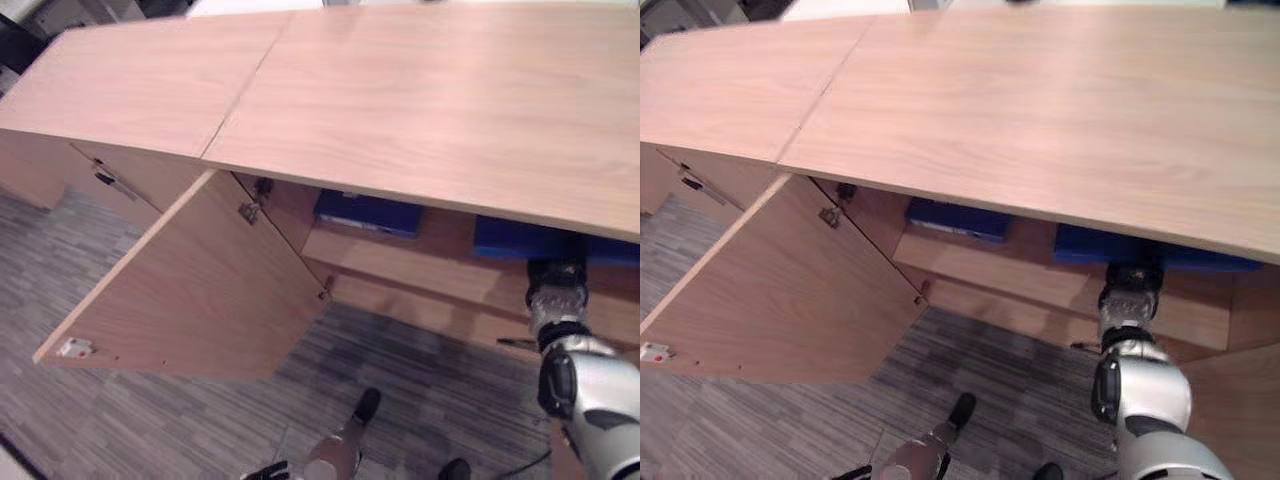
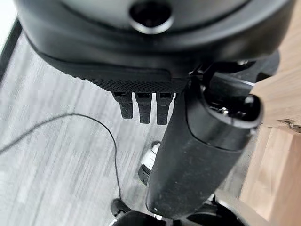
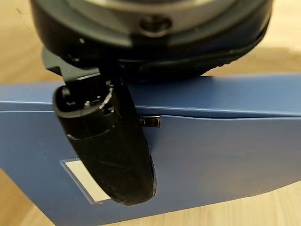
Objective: Put the empty folder in the office cabinet
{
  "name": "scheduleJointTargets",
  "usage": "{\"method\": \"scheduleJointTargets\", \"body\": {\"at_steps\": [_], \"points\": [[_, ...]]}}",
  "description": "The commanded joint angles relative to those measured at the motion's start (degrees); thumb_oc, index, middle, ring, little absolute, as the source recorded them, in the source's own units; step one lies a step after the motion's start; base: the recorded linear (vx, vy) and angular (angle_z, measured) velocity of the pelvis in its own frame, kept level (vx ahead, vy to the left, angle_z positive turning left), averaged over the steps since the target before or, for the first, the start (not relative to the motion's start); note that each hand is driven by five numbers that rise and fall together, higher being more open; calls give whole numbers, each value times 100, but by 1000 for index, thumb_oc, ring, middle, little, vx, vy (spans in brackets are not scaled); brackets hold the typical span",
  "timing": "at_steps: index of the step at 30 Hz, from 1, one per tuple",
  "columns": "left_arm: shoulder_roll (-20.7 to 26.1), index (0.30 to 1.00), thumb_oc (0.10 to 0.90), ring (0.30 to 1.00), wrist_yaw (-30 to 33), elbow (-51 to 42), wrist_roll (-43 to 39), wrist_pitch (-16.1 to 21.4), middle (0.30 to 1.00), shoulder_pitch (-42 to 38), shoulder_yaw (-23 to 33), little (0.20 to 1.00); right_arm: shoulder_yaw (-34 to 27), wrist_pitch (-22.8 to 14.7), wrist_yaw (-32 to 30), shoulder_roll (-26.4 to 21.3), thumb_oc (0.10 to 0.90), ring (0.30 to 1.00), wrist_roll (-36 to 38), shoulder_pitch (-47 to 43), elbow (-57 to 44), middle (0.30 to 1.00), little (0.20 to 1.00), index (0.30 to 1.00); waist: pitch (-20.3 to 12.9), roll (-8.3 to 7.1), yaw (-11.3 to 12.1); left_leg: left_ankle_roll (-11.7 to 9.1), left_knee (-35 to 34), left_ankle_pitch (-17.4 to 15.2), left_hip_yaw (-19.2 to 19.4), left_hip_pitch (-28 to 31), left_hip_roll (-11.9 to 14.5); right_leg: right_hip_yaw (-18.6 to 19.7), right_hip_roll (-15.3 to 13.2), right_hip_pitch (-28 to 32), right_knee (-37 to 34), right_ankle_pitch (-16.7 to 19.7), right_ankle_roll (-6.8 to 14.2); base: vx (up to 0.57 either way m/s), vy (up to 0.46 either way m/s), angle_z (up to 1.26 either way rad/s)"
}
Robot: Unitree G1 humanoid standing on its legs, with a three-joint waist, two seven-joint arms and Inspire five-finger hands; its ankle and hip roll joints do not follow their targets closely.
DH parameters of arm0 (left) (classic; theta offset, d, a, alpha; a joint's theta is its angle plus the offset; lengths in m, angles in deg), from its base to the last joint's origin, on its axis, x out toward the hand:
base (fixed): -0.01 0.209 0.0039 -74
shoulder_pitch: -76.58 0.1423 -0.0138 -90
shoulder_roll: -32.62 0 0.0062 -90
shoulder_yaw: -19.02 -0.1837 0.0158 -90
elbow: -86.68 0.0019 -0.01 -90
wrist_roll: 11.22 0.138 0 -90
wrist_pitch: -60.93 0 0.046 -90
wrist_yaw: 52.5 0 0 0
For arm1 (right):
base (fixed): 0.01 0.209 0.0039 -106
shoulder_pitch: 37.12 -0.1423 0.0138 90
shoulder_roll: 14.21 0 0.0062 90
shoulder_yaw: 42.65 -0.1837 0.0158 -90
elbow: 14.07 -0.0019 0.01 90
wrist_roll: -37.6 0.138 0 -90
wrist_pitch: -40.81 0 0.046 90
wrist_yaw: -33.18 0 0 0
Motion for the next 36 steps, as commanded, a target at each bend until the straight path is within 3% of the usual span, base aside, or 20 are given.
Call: {"method": "scheduleJointTargets", "body": {"at_steps": [1, 10, 15, 19, 20, 21, 22, 29, 31, 36], "points": [[689, 900, 800, 900, 21, 159, -250, 137, 900, -153, -192, 900, 436, -115, 73, -596, 400, 300, -134, -680, -294, 300, 300, 300, 266, -277, 102, -180, 279, -947, 71, 87, 38, 283, -103, 67, 406, -1032, 259, 2, 27, -6], [906, 900, 800, 900, 220, 7, -821, 237, 900, -323, -133, 900, 913, -237, -184, -1124, 400, 300, -142, -1693, -100, 300, 300, 300, 485, -153, 62, -103, 1100, -1143, 138, -1204, -55, 608, -495, -1877, 2154, -1525, 266, 2, 36, -13], [963, 900, 800, 900, 330, -140, -1064, 283, 900, -358, -131, 900, 1007, -371, -316, -1256, 400, 300, -64, -1987, -85, 300, 300, 300, 440, -119, 83, -114, 1450, -1253, 86, -1790, -169, 721, -700, -2653, 2847, -1738, 323, 30, 2, 7], [973, 900, 800, 900, 334, -250, -1123, 286, 900, -354, -231, 900, 1013, -507, -412, -1232, 400, 300, 62, -2105, -83, 300, 300, 300, 405, -60, 108, -81, 1420, -1266, 23, -1936, -180, 779, -737, -2902, 3049, -1855, 354, 49, -6, 2], [992, 900, 800, 900, 338, -308, -1140, 295, 900, -362, -249, 900, 1008, -538, -432, -1227, 453, 380, 83, -2120, -79, 380, 380, 380, 413, -32, 115, -78, 1413, -1259, 12, -1967, -186, 798, -768, -2969, 3130, -1858, 365, 38, 4, 0], [997, 900, 800, 900, 341, -380, -1193, 302, 900, -348, -252, 900, 1000, -559, -481, -1252, 742, 813, 75, -2143, -75, 813, 813, 813, 410, -19, 115, -75, 1394, -1258, -4, -1988, -200, 809, -788, -3009, 3148, -1878, 367, 23, 10, 5], [1000, 900, 800, 900, 342, -456, -1251, 305, 900, -331, -251, 900, 994, -586, -509, -1269, 800, 900, 67, -2151, -76, 900, 900, 900, 402, -10, 113, -68, 1367, -1250, -24, -1985, -208, 810, -788, -3040, 3167, -1884, 372, 27, 28, 9], [1085, 900, 800, 900, 390, -623, -1312, 300, 900, -276, -340, 900, 1114, -641, -839, -1289, 800, 900, -59, -2347, 84, 900, 900, 900, 349, -49, 114, -41, 1059, -1189, -63, -1872, -170, 837, -712, -3078, 3113, -1913, 362, 8, 6, 7], [1265, 900, 800, 900, 577, -899, -1297, 311, 900, -258, -451, 900, 1306, -444, -1471, -1369, 800, 900, -489, -2597, 532, 900, 900, 900, 362, -86, 101, -42, 1109, -1228, -94, -1846, -204, 856, -703, -3047, 3161, -1971, 322, -15, -16, 1], [1485, 900, 800, 900, 718, -1365, -1216, 278, 900, -186, -649, 900, 1565, 132, -1973, -1350, 800, 900, -1000, -2674, 841, 900, 900, 900, 448, -118, 115, -42, 1223, -1258, -142, -1870, -248, 832, -726, -2986, 3193, -1961, 322, -35, -31, 5]]}}
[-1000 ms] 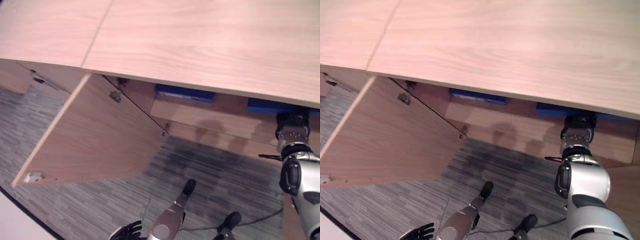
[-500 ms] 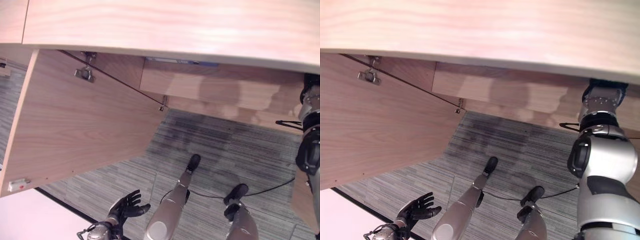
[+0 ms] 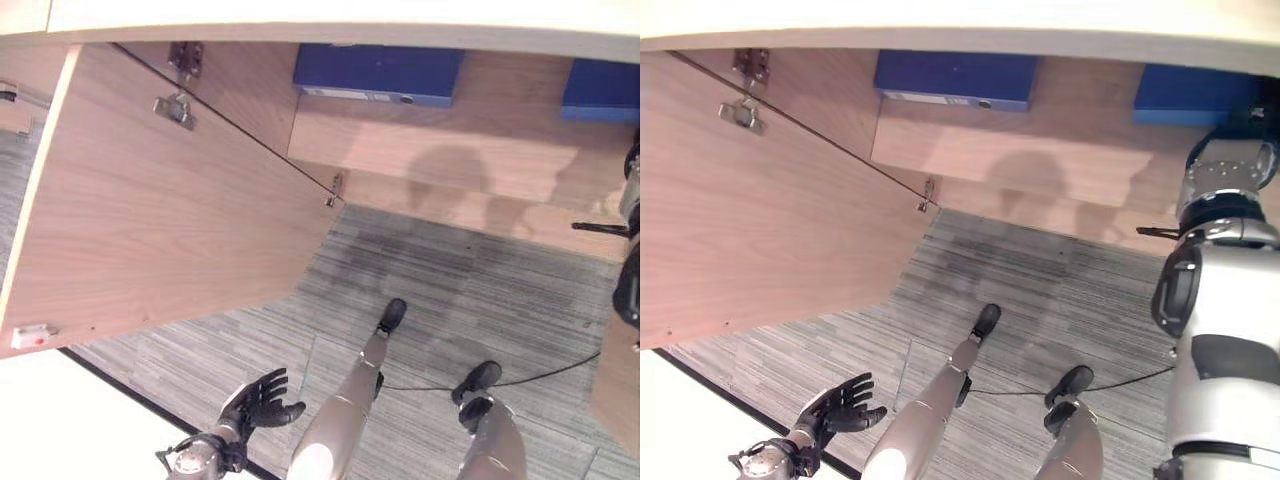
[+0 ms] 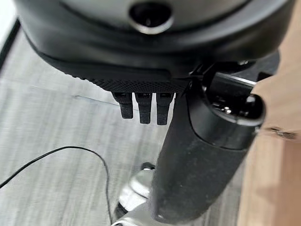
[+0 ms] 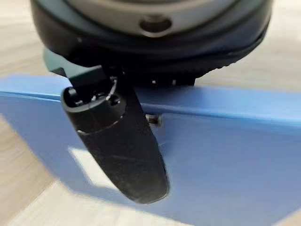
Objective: Put the empty folder in the office cabinet
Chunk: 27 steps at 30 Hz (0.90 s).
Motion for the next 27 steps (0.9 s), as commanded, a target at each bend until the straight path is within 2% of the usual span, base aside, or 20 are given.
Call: {"method": "scheduleJointTargets", "body": {"at_steps": [1, 9, 14, 21, 27], "points": [[452, 900, 800, 900, 226, 350, -65, 20, 900, 407, -11, 900, 187, 362, -350, -401, 800, 900, -518, 397, -150, 900, 900, 900, -93, 73, 157, -77, 366, -1336, -107, 354, 181, -47, 301, 539, -403, -709, 430, 0, 0, 0], [426, 900, 800, 900, 365, 326, 40, -97, 900, 243, -213, 900, 99, 851, -713, -469, 800, 900, -658, 588, 362, 900, 900, 900, -83, 76, 207, -101, 146, -1251, -203, 701, 195, -180, 294, 954, -564, -669, 437, -24, -19, 4], [228, 900, 800, 900, 445, 642, 232, -149, 900, 181, -303, 900, 25, 976, -946, -205, 800, 900, -906, 814, 369, 900, 900, 900, -159, 41, 207, -119, -152, -1191, -259, 1178, 257, -286, 396, 1474, -882, -570, 409, 1, -20, 6], [-169, 900, 800, 900, 502, 928, 50, -278, 900, 268, -245, 900, -320, 1086, -1081, 98, 800, 900, -1191, 1490, 392, 900, 900, 900, -376, 15, 265, -192, -683, -999, -390, 1808, 293, -561, 565, 2311, -1601, -338, 391, -11, -24, 3], [-405, 900, 800, 900, 534, 1078, -22, -314, 900, 263, -240, 900, -495, 1069, -1143, 333, 800, 900, -1340, 1868, 369, 900, 900, 900, -478, 15, 257, -198, -879, -916, -429, 2044, 313, -601, 653, 2617, -1917, -228, 369, -5, 5, 1]]}}
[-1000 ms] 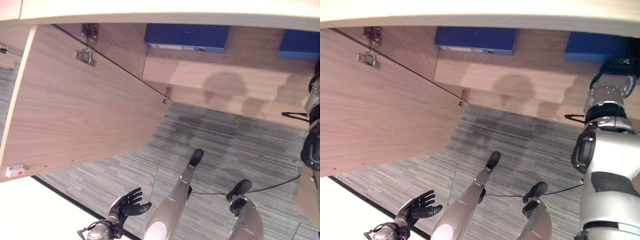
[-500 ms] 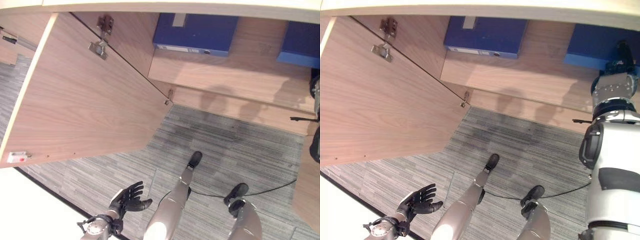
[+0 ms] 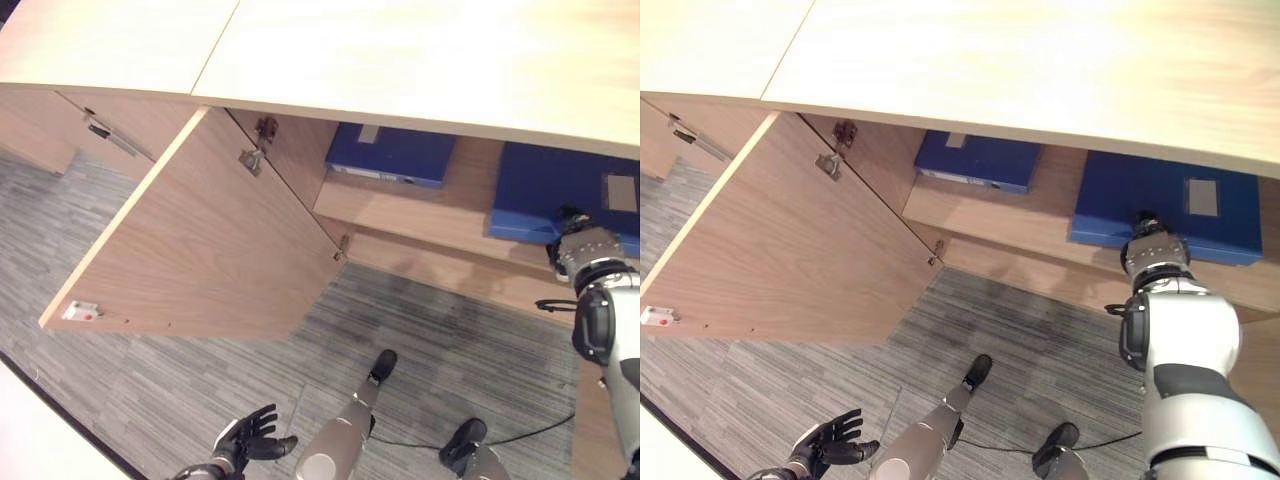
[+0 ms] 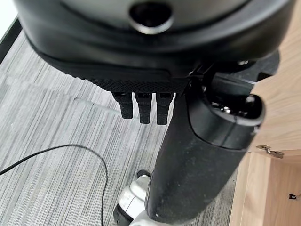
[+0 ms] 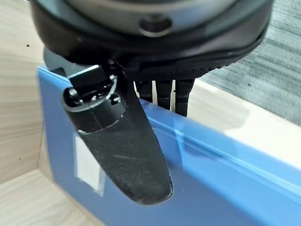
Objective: Put the empty folder in the office cabinet
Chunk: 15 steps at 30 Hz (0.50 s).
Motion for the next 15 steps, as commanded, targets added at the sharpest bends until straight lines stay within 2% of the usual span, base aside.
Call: {"method": "scheduleJointTargets", "body": {"at_steps": [1, 4, 5, 7, 15], "points": [[-587, 900, 800, 900, 467, 219, -728, 44, 900, -716, -575, 900, -113, -72, -374, 316, 800, 900, -392, 74, -318, 900, 900, 900, 211, -48, 106, -136, -375, -1106, -110, 796, 145, -327, 503, 1234, -1526, -28, 258, -39, 30, 5], [-678, 900, 800, 900, 460, 166, -637, -29, 900, -646, -602, 900, -191, -42, -468, 286, 800, 900, -565, 122, -272, 900, 900, 900, 183, -23, 144, -151, -385, -1093, -154, 793, 114, -407, 506, 1322, -1641, -17, 259, -31, 3, -10], [-621, 900, 800, 900, 404, 127, -554, -32, 900, -412, -602, 900, -203, -14, -421, -31, 800, 900, -518, 207, -200, 900, 900, 900, 138, 5, 216, -164, -392, -1076, -216, 794, 73, -494, 495, 1385, -1705, -2, 274, -21, -9, -7], [-519, 900, 800, 900, 291, 152, -454, -91, 900, -257, -482, 900, -196, 31, -351, -353, 800, 900, -520, 304, -181, 900, 900, 900, 104, 49, 281, -176, -396, -1057, -240, 788, 45, -545, 473, 1412, -1739, 9, 287, -21, 2, 13], [-376, 900, 800, 900, 75, 140, -126, -62, 900, 61, -367, 900, 264, 124, 109, -1069, 800, 900, -782, 113, -360, 900, 900, 900, 82, 161, 445, -182, -398, -1013, -268, 738, 9, -574, 430, 1363, -1747, 36, 305, -7, 4, 8]]}}
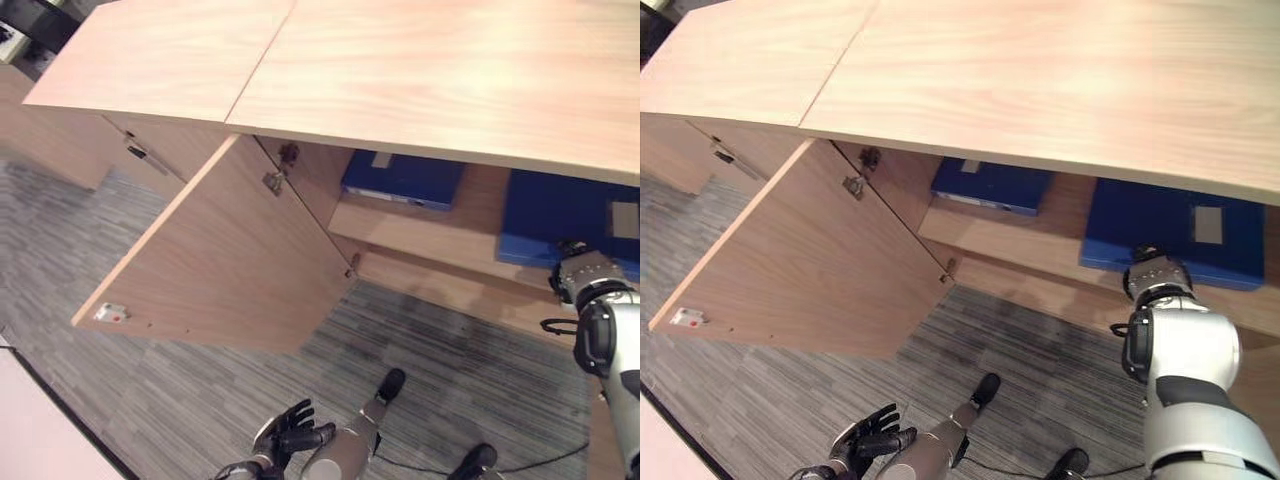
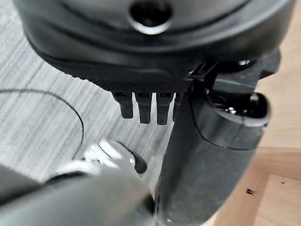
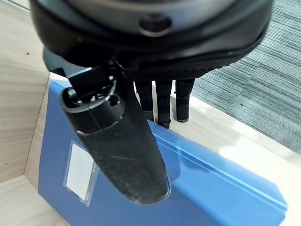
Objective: Put the empty folder in the office cabinet
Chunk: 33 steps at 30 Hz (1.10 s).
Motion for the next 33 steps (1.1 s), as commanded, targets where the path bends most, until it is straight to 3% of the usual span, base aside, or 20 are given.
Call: {"method": "scheduleJointTargets", "body": {"at_steps": [1, 7, 14, 26, 33], "points": [[360, 900, 800, 900, -36, 315, 320, 39, 900, 105, -198, 900, 437, -144, 411, -903, 800, 900, -345, -273, -413, 900, 900, 900, 458, -32, 263, -178, -286, -1017, -136, 570, 1, -294, 433, 1061, -1548, 50, 215, 0, 0, 0], [395, 900, 800, 900, -83, 361, 317, 82, 900, 98, -113, 900, 1173, -125, 727, -1344, 800, 900, -776, -920, -687, 900, 900, 900, 448, 5, 244, -208, -286, -957, -110, 474, -56, -258, 429, 979, -1606, 103, 211, 0, 0, 0], [426, 900, 800, 900, -128, 399, 322, 132, 900, 100, -37, 900, 1704, -271, 943, -1501, 800, 900, -912, -1537, -929, 900, 900, 900, 419, -30, 207, -225, -286, -928, -74, 420, -66, -204, 444, 933, -1662, 154, 202, 3, 7, 2], [449, 900, 800, 900, -190, 536, 345, 162, 900, 64, -29, 900, 1779, -867, 1103, -1405, 800, 900, -275, -1928, -1309, 900, 900, 900, 401, -154, 129, -231, -286, -961, -26, 412, -24, -109, 494, 868, -1664, 173, 184, 3, 0, -2], [507, 900, 800, 900, -227, 556, 364, 169, 900, 84, -18, 900, 1954, -950, 1138, -1459, 800, 900, -259, -2185, -1354, 900, 900, 900, 392, -199, 153, -248, -286, -945, -57, 412, -18, -140, 510, 901, -1647, 144, 166, 0, -1, -2]]}}
